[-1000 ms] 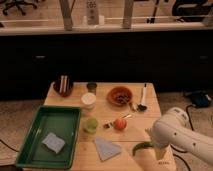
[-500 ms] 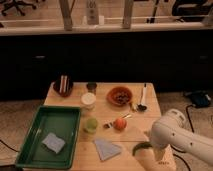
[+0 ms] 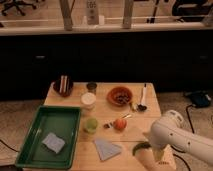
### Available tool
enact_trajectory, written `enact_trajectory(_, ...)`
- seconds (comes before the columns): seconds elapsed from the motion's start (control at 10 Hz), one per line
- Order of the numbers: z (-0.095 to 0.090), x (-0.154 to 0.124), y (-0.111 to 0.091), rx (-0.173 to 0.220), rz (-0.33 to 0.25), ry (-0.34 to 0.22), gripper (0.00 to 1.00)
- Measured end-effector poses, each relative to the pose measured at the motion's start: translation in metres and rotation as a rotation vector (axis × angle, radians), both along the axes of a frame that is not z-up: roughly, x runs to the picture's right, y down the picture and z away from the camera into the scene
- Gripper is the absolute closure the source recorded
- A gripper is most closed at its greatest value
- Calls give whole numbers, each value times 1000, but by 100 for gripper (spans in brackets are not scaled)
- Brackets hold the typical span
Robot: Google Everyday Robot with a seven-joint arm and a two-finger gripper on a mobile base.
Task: Place pepper in plastic cup
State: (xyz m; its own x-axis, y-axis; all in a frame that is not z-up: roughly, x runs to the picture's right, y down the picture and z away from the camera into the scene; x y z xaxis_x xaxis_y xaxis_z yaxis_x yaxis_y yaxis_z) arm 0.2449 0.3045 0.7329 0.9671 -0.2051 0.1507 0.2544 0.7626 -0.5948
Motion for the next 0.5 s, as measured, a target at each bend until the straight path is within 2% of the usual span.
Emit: enact_trajectory(0.5,8,-1,6,-16,-6,-4,20)
